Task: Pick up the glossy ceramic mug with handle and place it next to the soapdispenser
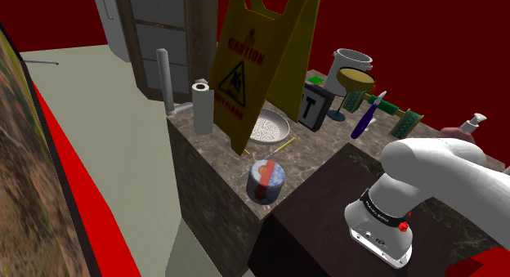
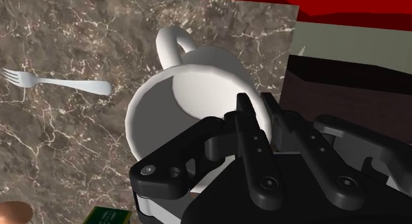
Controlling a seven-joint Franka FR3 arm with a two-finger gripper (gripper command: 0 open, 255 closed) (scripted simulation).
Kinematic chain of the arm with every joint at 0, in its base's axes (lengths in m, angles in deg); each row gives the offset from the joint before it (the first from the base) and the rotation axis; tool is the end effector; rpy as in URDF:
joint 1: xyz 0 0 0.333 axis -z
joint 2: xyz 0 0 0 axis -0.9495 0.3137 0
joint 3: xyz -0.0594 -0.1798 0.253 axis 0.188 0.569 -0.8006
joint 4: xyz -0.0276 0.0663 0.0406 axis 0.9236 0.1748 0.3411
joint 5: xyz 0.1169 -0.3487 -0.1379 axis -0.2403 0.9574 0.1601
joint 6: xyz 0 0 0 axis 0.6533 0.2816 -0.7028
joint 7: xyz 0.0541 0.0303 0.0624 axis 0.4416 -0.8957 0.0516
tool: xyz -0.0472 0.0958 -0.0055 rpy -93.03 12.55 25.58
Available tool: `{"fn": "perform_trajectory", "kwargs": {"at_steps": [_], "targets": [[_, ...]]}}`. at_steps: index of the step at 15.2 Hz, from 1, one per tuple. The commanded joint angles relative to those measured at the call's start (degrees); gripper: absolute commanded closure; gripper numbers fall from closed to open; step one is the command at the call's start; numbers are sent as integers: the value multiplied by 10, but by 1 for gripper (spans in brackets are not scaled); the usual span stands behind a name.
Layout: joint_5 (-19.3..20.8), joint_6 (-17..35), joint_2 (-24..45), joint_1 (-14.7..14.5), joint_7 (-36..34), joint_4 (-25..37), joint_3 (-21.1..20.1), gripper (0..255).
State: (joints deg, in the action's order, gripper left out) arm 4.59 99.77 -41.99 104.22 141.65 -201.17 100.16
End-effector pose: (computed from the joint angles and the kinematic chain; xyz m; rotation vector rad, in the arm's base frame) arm -0.2582 -0.3713 0.4232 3.0774 0.2167 -0.1305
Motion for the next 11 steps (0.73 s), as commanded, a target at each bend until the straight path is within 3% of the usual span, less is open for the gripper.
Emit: {"fn": "perform_trajectory", "kwargs": {"at_steps": [1,11], "targets": [[7,12,-16,11,1,-3,18,255],[49,75,-9,32,-1,-40,86,255]]}}
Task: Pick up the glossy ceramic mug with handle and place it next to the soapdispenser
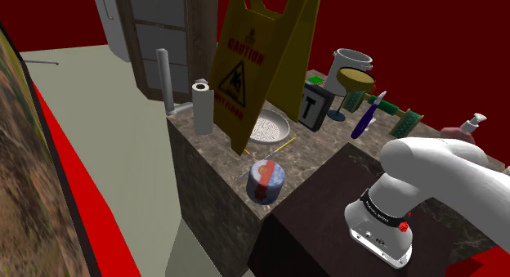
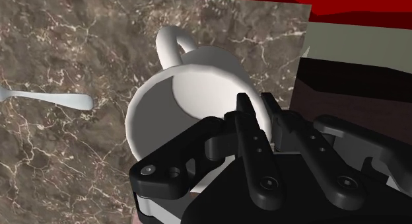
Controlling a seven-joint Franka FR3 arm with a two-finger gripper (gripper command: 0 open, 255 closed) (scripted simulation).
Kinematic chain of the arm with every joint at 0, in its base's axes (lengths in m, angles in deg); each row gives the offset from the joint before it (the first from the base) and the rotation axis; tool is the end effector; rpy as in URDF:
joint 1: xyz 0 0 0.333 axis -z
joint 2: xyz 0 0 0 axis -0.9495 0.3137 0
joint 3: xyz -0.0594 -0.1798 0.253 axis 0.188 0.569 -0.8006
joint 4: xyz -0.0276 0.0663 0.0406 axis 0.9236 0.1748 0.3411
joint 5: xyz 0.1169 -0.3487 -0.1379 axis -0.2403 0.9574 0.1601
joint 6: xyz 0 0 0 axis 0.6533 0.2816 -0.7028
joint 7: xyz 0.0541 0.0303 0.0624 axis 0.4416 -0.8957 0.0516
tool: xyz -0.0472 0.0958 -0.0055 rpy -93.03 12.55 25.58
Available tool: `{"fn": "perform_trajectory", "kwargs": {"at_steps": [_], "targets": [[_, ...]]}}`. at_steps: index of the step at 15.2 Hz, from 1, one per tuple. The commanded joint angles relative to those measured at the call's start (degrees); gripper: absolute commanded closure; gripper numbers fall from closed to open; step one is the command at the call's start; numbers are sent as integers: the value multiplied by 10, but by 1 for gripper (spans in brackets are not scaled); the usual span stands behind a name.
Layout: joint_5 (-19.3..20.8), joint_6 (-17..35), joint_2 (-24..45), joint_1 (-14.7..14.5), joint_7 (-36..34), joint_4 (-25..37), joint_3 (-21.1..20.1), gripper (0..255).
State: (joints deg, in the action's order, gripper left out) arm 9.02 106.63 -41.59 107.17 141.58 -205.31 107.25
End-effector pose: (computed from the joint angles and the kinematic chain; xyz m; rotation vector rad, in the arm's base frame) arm -0.2635 -0.3689 0.3675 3.0736 0.2032 -0.1277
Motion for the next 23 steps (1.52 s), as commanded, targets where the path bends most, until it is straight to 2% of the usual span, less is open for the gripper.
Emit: {"fn": "perform_trajectory", "kwargs": {"at_steps": [1,12,19,20,23], "targets": [[9,13,-12,4,0,-2,23,255],[56,92,13,12,-5,-26,106,255],[48,106,29,14,-3,-26,109,255],[47,105,28,15,-1,-26,108,0],[46,104,28,17,0,-26,106,0]]}}
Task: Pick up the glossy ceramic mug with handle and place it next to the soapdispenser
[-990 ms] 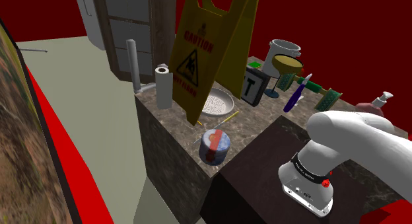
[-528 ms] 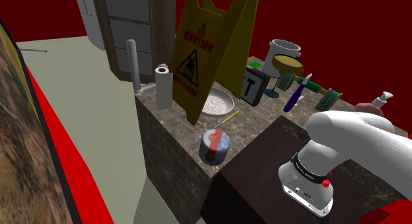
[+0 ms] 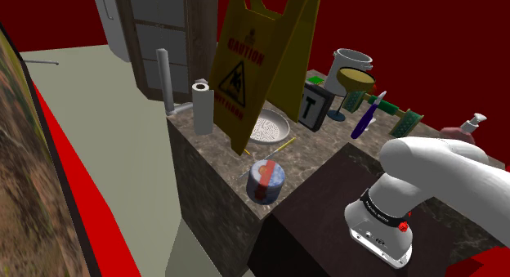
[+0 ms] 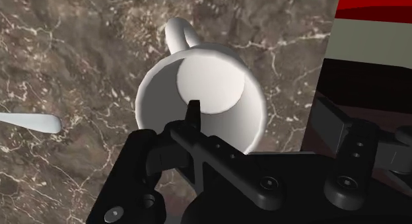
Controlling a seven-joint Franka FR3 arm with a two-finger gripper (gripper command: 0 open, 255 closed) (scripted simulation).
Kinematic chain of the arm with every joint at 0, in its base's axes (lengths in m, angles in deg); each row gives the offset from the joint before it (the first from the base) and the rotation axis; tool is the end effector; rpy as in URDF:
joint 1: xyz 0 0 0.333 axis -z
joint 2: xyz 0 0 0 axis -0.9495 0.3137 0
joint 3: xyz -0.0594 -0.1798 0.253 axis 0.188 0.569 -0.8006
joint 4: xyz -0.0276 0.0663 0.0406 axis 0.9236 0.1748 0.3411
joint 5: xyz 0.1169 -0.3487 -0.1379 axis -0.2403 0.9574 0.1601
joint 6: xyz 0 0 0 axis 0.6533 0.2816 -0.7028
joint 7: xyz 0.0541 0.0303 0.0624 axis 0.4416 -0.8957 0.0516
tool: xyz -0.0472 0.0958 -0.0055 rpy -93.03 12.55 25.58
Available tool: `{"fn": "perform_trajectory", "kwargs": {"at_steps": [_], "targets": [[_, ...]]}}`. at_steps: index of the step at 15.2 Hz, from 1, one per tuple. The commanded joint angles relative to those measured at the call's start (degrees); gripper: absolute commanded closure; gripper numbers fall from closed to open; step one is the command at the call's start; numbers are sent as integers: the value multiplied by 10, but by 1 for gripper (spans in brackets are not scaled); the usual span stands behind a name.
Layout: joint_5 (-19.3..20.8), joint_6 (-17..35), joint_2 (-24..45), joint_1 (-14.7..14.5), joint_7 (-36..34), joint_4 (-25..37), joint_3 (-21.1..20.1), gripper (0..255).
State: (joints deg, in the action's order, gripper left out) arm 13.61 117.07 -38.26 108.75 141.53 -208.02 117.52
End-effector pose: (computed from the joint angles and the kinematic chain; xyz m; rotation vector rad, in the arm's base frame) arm -0.2692 -0.3678 0.2982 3.0689 0.1914 -0.0990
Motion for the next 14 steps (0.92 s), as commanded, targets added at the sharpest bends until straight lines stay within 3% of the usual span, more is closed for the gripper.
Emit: {"fn": "perform_trajectory", "kwargs": {"at_steps": [1,2,6,14], "targets": [[0,0,-5,0,0,2,4,0],[1,3,-3,-2,-2,1,6,0],[-59,-37,6,10,9,11,-65,0],[-59,-37,6,10,8,11,-65,0]]}}
